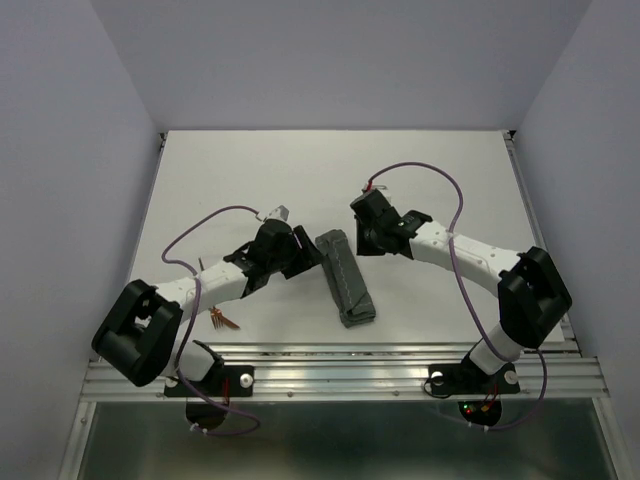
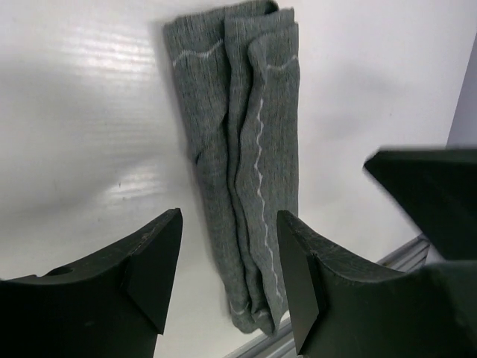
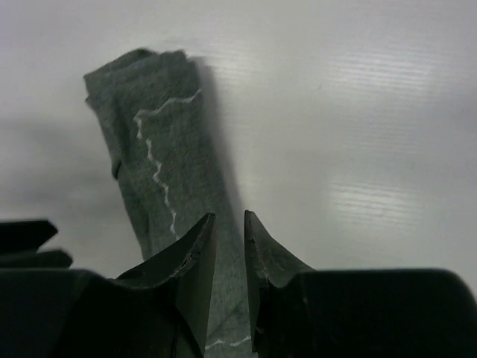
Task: Fold the napkin into a case and place the utensils inside
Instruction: Move the smaller rectangle-folded napkin to the center of the board.
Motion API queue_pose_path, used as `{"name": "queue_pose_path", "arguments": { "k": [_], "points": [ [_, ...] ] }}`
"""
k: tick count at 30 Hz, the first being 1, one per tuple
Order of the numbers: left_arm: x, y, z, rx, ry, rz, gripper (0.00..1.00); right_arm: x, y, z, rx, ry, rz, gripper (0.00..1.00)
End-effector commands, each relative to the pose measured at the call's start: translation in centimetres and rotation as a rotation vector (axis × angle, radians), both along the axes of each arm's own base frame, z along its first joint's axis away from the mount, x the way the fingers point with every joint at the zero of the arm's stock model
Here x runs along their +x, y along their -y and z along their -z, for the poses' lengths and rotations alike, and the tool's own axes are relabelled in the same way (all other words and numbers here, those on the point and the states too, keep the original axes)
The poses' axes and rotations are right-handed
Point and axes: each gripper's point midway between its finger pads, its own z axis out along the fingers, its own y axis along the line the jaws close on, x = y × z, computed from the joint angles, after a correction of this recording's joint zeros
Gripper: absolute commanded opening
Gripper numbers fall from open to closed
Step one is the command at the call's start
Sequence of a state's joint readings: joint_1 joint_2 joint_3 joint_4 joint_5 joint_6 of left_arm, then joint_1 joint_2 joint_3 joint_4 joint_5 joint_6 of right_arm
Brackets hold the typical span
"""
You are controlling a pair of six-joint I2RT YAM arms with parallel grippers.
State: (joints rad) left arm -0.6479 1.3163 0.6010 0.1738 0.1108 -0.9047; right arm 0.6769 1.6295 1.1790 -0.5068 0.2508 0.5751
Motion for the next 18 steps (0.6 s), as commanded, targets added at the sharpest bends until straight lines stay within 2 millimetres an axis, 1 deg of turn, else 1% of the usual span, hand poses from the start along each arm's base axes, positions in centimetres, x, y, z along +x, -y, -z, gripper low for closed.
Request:
{"name": "queue_pose_path", "arguments": {
  "k": [1, 2, 3, 4, 5, 7, 8, 9, 10, 11, 12, 13, 14, 15, 16, 17, 18],
  "points": [
    [3.1, 0.8, -1.5, -0.001, 0.054, 0.024, 0.64, -4.8, -2.5, 0.1, 0.006, -0.03, -0.071, 0.27],
    [3.9, 1.0, -2.1, 0.002, 0.07, 0.028, 0.64, -6.0, -2.8, 0.8, 0.022, -0.06, -0.072, 0.27],
    [4.4, 0.9, -1.4, 0.016, 0.055, 0.023, 0.64, -6.9, -3.1, 1.3, 0.029, -0.079, -0.079, 0.27],
    [5.2, 1.1, -1.8, 0.012, 0.065, 0.022, 0.64, -8.1, -3.9, 1.6, 0.04, -0.092, -0.099, 0.27],
    [5.5, 1.2, -1.1, 0.025, 0.052, 0.028, 0.64, -9.1, -3.8, 2.6, 0.046, -0.125, -0.081, 0.26],
    [6.7, 1.3, -1.5, 0.024, 0.062, 0.022, 0.64, -10.2, -3.8, 3.6, 0.051, -0.147, -0.075, 0.26],
    [7.0, 1.3, -1.3, 0.027, 0.06, 0.02, 0.64, -10.5, -3.7, 4.1, 0.061, -0.165, -0.055, 0.26],
    [7.3, 1.3, -0.7, 0.037, 0.048, 0.02, 0.64, -11.1, -3.1, 5.1, 0.049, -0.184, -0.046, 0.26],
    [7.7, 1.2, -0.3, 0.047, 0.045, 0.018, 0.64, -11.3, -3.0, 5.4, 0.051, -0.19, -0.038, 0.26],
    [8.2, 1.4, -0.4, 0.048, 0.05, 0.019, 0.63, -11.4, -2.8, 5.6, 0.053, -0.196, -0.027, 0.25],
    [8.5, 1.4, 0.5, 0.064, 0.031, 0.02, 0.63, -11.8, -2.5, 6.4, 0.047, -0.21, -0.025, 0.25],
    [8.7, 1.5, 1.0, 0.067, 0.02, 0.02, 0.63, -11.9, -2.5, 6.6, 0.051, -0.213, -0.027, 0.25],
    [9.2, 1.7, 0.9, 0.066, 0.024, 0.025, 0.61, -12.1, -2.5, 6.8, 0.05, -0.218, -0.03, 0.25],
    [9.3, 1.8, 1.9, 0.077, 0.003, 0.031, 0.59, -12.1, -2.3, 7.1, 0.044, -0.218, -0.03, 0.26],
    [9.6, 2.1, 1.9, 0.074, 0.003, 0.037, 0.55, -12.2, -2.1, 7.6, 0.03, -0.222, -0.032, 0.25],
    [9.7, 2.3, 2.2, 0.074, -0.003, 0.04, 0.52, -12.2, -2.0, 7.9, 0.022, -0.224, -0.033, 0.25],
    [9.8, 2.3, 2.8, 0.079, -0.014, 0.044, 0.5, -12.2, -2.0, 8.1, 0.02, -0.222, -0.04, 0.25]
  ]
}}
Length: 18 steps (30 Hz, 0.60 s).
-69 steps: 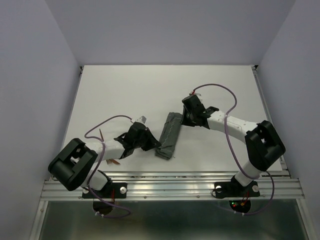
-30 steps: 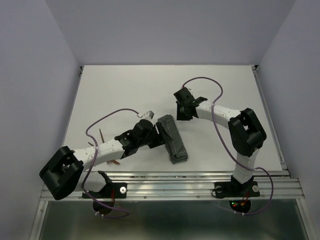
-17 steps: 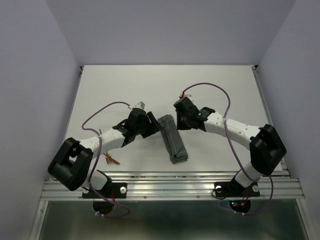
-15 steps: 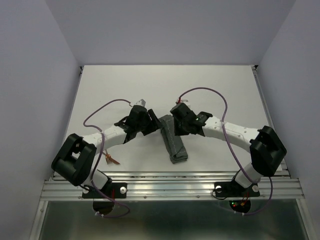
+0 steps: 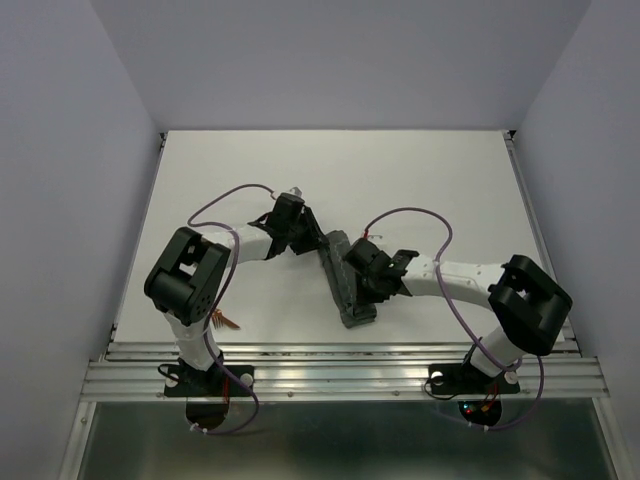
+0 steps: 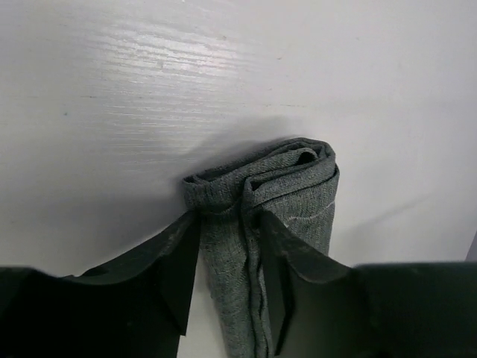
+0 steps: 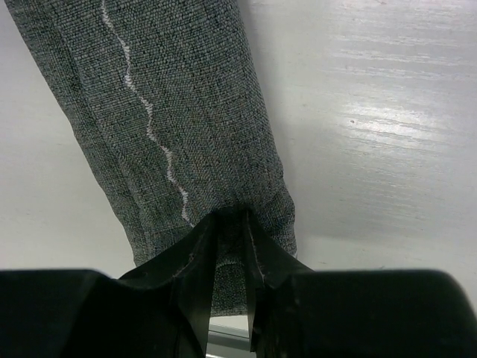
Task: Fold the napkin into a case and place the utensils inside
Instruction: Move the smaller rectangle-folded napkin to the center of the board.
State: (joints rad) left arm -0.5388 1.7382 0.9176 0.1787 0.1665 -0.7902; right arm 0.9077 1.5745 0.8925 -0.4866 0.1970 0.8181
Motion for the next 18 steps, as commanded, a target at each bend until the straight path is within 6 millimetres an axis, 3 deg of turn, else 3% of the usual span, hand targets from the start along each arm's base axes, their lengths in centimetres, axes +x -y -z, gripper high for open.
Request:
{"name": "queue_pose_path", "arguments": {
  "k": [1, 4, 9, 18],
  "points": [
    [1.2, 0.9, -0.6, -0.011, 0.026, 0.036, 0.46, -0.1, 0.0, 1.2, 0.018, 0.007, 0.0, 0.25],
    [1.4, 1.0, -0.5, -0.013, 0.021, 0.037, 0.22, 0.1, 0.7, 1.7, -0.007, 0.048, -0.044, 0.25],
    [1.2, 0.0, -0.3, -0.006, 0.018, 0.028, 0.0, 1.4, 2.4, 1.8, -0.086, 0.157, -0.088, 0.26],
    [-2.0, -2.7, -0.6, -0.021, 0.006, -0.028, 0.0, 4.7, 3.9, 0.3, -0.209, 0.347, -0.125, 0.27]
  ]
}}
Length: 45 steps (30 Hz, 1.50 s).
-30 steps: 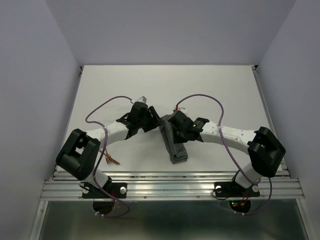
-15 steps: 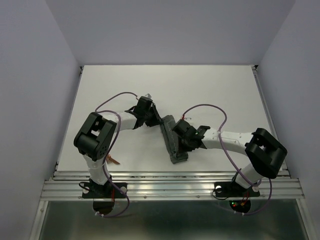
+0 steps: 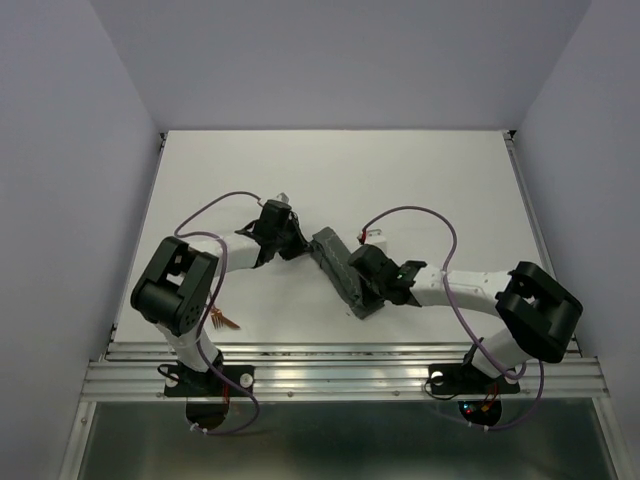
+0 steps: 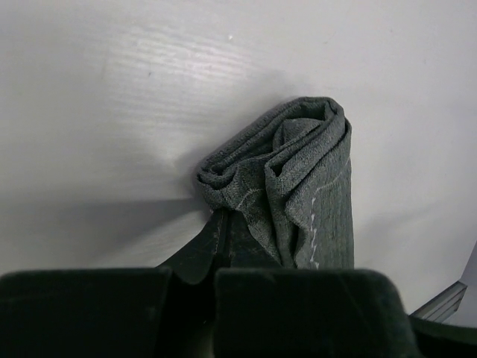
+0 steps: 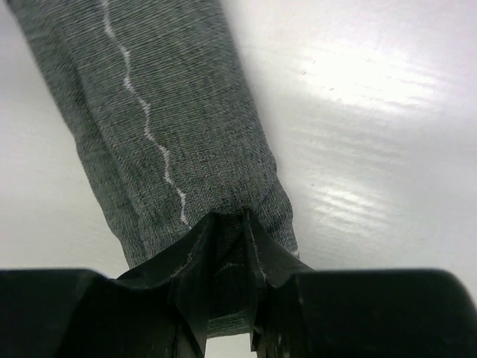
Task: Fold the napkin into a case and place the utensils inside
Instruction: Move the smaller rectangle-folded napkin to the center of the board, then pick up the top corner of the smaller rectangle folded napkin from the center of the board.
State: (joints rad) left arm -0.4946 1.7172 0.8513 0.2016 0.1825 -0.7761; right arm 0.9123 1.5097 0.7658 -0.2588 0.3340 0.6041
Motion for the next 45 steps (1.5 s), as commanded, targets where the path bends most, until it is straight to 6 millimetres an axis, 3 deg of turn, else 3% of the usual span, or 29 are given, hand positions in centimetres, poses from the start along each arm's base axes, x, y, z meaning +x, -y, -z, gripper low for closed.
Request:
{"name": "queue_pose_path", "arguments": {
  "k": [1, 5, 8, 11, 12, 19, 21, 23, 24, 26, 33, 34, 37, 38, 45],
  "points": [
    [-1.9, -0.8, -1.7, -0.029, 0.022, -0.017, 0.0, 2.4, 2.5, 0.4, -0.148, 0.139, 0.014, 0.27],
    [-4.2, -2.1, -0.8, -0.043, -0.011, -0.05, 0.0, 3.7, 1.5, -0.1, -0.16, 0.183, -0.023, 0.27],
    [-4.8, -2.6, -1.2, -0.044, -0.002, -0.068, 0.04, 4.1, 0.5, -1.2, -0.14, 0.205, -0.074, 0.27],
    [-4.9, -3.2, -1.7, -0.029, 0.013, -0.078, 0.12, 4.4, -0.4, -2.8, -0.106, 0.225, -0.103, 0.29],
    [-4.9, -3.2, -2.1, -0.03, 0.024, -0.075, 0.13, 4.5, -1.2, -4.1, -0.067, 0.236, -0.119, 0.29],
    [-4.6, -3.4, -3.6, -0.026, 0.056, -0.076, 0.15, 4.6, -3.9, -8.3, 0.003, 0.232, -0.214, 0.38],
    [-4.4, -3.6, -3.9, -0.025, 0.063, -0.081, 0.15, 4.9, -4.3, -8.7, -0.005, 0.227, -0.223, 0.46],
    [-4.3, -3.8, -4.1, -0.021, 0.065, -0.09, 0.15, 5.7, -5.4, -10.1, 0.012, 0.245, -0.224, 0.49],
    [-4.2, -4.0, -4.2, -0.022, 0.066, -0.097, 0.15, 5.9, -5.6, -9.5, -0.006, 0.228, -0.224, 0.5],
    [-4.1, -4.2, -4.1, -0.022, 0.062, -0.1, 0.15, 6.8, -6.8, -10.7, 0.009, 0.244, -0.221, 0.5],
    [-3.8, -4.5, -3.7, -0.027, 0.047, -0.096, 0.19, 8.6, -10.9, -10.3, 0.016, 0.241, -0.304, 0.52],
    [-3.8, -4.5, -3.6, -0.028, 0.044, -0.091, 0.23, 8.8, -11.4, -10.2, 0.016, 0.243, -0.315, 0.52],
    [-3.7, -4.4, -3.5, -0.03, 0.043, -0.083, 0.51, 9.5, -12.2, -9.1, -0.011, 0.237, -0.338, 0.54],
    [-3.7, -4.3, -3.6, -0.033, 0.045, -0.081, 0.54, 9.7, -12.4, -8.9, -0.018, 0.237, -0.346, 0.54],
    [-3.7, -4.7, -3.7, -0.03, 0.044, -0.096, 0.53, 10.3, -13.2, -7.6, -0.035, 0.23, -0.361, 0.54]
  ]
}}
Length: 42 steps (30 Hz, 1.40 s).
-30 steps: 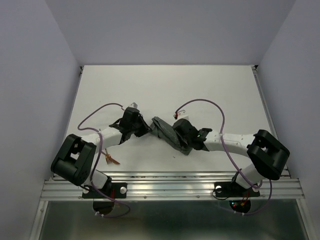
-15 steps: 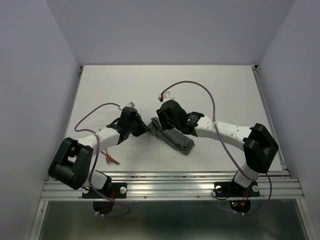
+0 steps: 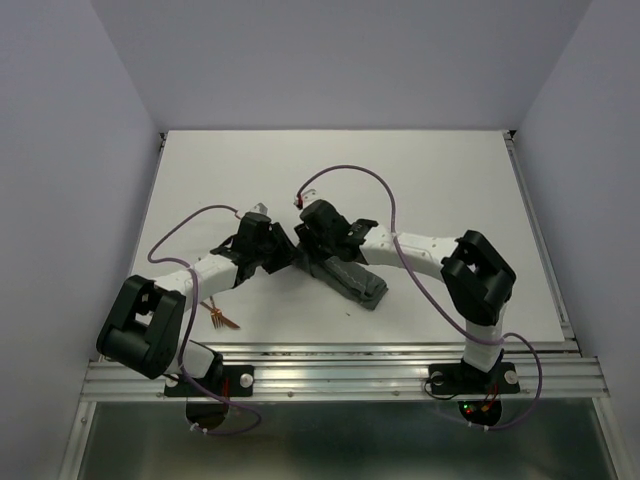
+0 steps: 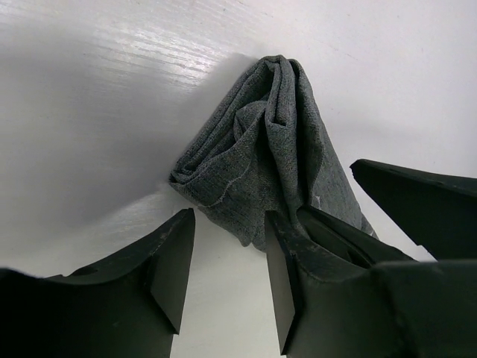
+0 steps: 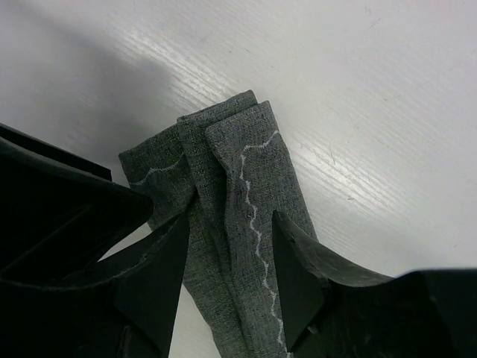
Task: Fold the napkin into a case and place the utensils inside
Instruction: Pick up the top corner of the smaller rectangle folded napkin from the center of the board, then grasp the top corner of the smaller rectangle folded napkin at the center of the board.
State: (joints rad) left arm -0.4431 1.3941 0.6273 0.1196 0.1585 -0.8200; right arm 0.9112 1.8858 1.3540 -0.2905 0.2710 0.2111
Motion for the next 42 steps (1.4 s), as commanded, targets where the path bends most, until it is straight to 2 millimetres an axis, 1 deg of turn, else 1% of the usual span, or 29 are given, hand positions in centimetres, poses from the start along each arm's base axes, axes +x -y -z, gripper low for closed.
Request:
{"name": "queue_pose_path", "arguments": {
  "k": [1, 4, 5, 8, 9, 11, 12, 13, 14, 15, 16, 17, 18, 19, 23, 24, 25, 26, 28, 29, 31, 33, 35, 37, 39, 40, 42],
  "points": [
    [0.9, 0.1, -1.7, -0.014, 0.047, -0.002, 0.51, 0.8, -1.6, -1.9, 0.032, 0.044, -0.034, 0.54],
    [0.9, -0.5, -2.0, -0.022, 0.054, -0.023, 0.41, 1.0, -2.1, -2.0, 0.04, 0.05, -0.051, 0.54],
    [0.8, -0.8, -1.9, -0.021, 0.053, -0.029, 0.35, 1.1, -2.2, -1.9, 0.038, 0.051, -0.057, 0.54],
    [0.9, -1.3, -2.5, -0.027, 0.067, -0.045, 0.3, 1.3, -2.6, -1.7, 0.034, 0.053, -0.068, 0.54],
    [0.8, -1.5, -2.6, -0.027, 0.068, -0.049, 0.27, 1.5, -2.8, -1.5, 0.028, 0.056, -0.07, 0.54],
    [0.9, -1.8, -2.6, -0.025, 0.07, -0.055, 0.23, 1.7, -3.0, -1.3, 0.02, 0.058, -0.076, 0.54],
    [0.9, -1.8, -2.6, -0.026, 0.069, -0.055, 0.22, 1.8, -3.1, -0.8, 0.01, 0.054, -0.078, 0.54],
    [0.9, -1.9, -2.6, -0.025, 0.072, -0.055, 0.21, 2.1, -3.3, -0.9, 0.012, 0.06, -0.076, 0.54],
    [1.0, -1.8, -2.6, -0.026, 0.07, -0.052, 0.19, 1.9, -3.6, -0.8, 0.007, 0.063, -0.085, 0.54],
    [1.1, -1.8, -2.4, -0.024, 0.064, -0.05, 0.18, 2.1, -3.5, -0.7, -0.002, 0.071, -0.076, 0.54],
    [1.1, -1.6, -2.4, -0.025, 0.065, -0.041, 0.14, 2.3, -3.6, -0.5, -0.009, 0.073, -0.072, 0.54],
    [1.2, -1.5, -2.3, -0.028, 0.06, -0.034, 0.12, 2.5, -3.5, -0.2, -0.021, 0.077, -0.068, 0.53],
    [1.3, -1.4, -2.3, -0.027, 0.059, -0.034, 0.11, 2.6, -3.5, -0.4, -0.021, 0.081, -0.065, 0.53],
    [1.2, -1.3, -2.2, -0.031, 0.056, -0.028, 0.1, 2.7, -3.4, -0.1, -0.029, 0.081, -0.06, 0.53],
    [1.4, -0.8, -2.0, -0.046, 0.048, -0.01, 0.08, 3.2, -3.1, 0.0, -0.044, 0.097, -0.034, 0.46],
    [1.4, -0.8, -1.8, -0.046, 0.043, -0.007, 0.07, 3.3, -3.0, 0.0, -0.045, 0.102, -0.025, 0.41],
    [1.3, -0.7, -1.7, -0.048, 0.04, -0.004, 0.07, 3.3, -3.0, 0.0, -0.048, 0.103, -0.021, 0.38],
    [1.2, -0.6, -1.6, -0.051, 0.041, 0.0, 0.07, 3.3, -3.0, 0.1, -0.046, 0.103, -0.018, 0.3],
    [1.2, -0.6, -1.6, -0.052, 0.039, 0.001, 0.07, 3.4, -2.8, -0.1, -0.042, 0.109, -0.007, 0.22],
    [1.1, -0.7, -1.5, -0.051, 0.04, 0.004, 0.08, 3.4, -2.8, -0.2, -0.038, 0.113, -0.002, 0.14],
    [1.0, -0.6, -1.4, -0.05, 0.041, 0.009, 0.09, 3.0, -2.7, -0.4, -0.016, 0.113, -0.01, 0.09],
    [1.1, -0.4, -1.4, -0.055, 0.043, 0.025, 0.16, 2.7, -2.9, -0.7, 0.006, 0.112, -0.032, 0.03],
    [1.2, -0.1, -1.4, -0.057, 0.048, 0.048, 0.21, 2.1, -2.9, -1.0, 0.034, 0.108, -0.045, 0.01],
    [1.3, 0.1, -1.0, -0.052, 0.035, 0.061, 0.22, 1.9, -3.0, -1.3, 0.05, 0.107, -0.049, 0.01],
    [1.8, 0.2, -1.0, -0.046, 0.042, 0.062, 0.22, 1.7, -2.9, -1.4, 0.059, 0.106, -0.048, 0.01],
    [2.0, 0.2, -0.7, -0.039, 0.037, 0.06, 0.21, 1.7, -2.9, -1.4, 0.064, 0.103, -0.049, 0.01],
    [2.7, 0.3, -0.8, -0.034, 0.049, 0.054, 0.16, 1.7, -3.0, -1.5, 0.07, 0.105, -0.047, 0.01]
  ]
}}
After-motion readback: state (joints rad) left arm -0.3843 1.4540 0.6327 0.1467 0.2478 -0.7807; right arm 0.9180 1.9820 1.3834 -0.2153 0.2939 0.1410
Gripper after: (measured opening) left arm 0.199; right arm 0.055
